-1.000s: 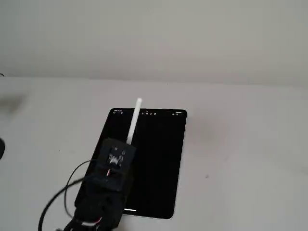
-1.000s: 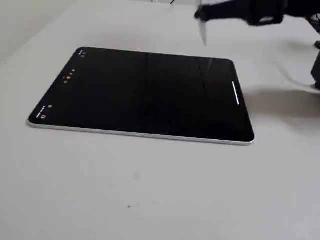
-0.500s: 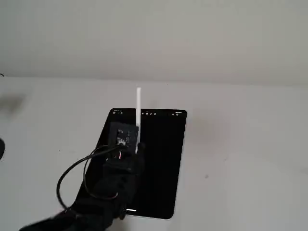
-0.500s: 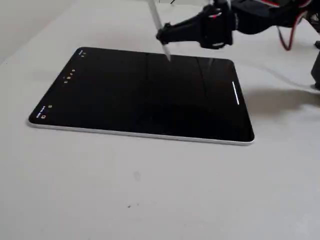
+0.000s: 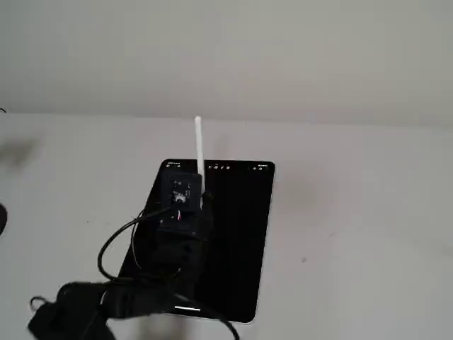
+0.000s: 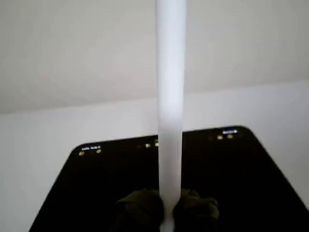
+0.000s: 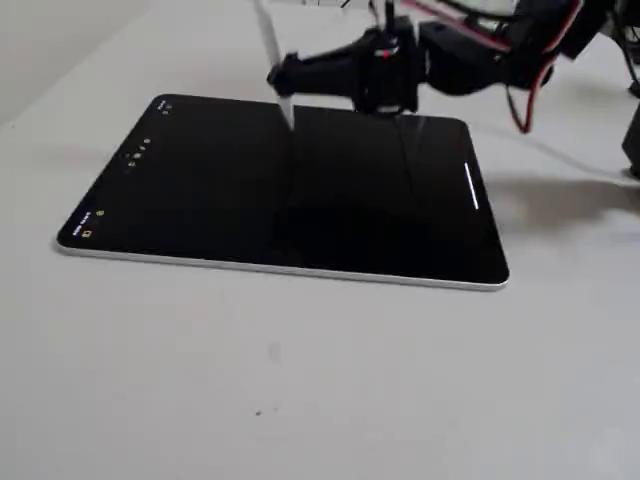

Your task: Draw a line in the middle of the ipad using the apple pencil

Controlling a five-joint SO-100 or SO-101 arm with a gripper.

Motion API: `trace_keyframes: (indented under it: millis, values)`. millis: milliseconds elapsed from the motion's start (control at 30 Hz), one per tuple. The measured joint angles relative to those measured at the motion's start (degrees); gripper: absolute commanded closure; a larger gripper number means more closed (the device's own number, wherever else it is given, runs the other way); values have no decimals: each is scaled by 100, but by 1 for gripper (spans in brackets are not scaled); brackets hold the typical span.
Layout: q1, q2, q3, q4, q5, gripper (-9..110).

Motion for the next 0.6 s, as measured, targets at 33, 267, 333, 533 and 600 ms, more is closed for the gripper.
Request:
trace_keyframes:
  millis: [33, 267, 333, 533, 600]
  values:
    - [-35, -105, -88, -44, 0, 102]
    - [-193, -721, -721, -114, 0, 102]
    - [-211, -905, -870, -149, 0, 102]
    - [-211, -1116, -1116, -149, 0, 102]
    - [-211, -1178, -1143, -167, 0, 102]
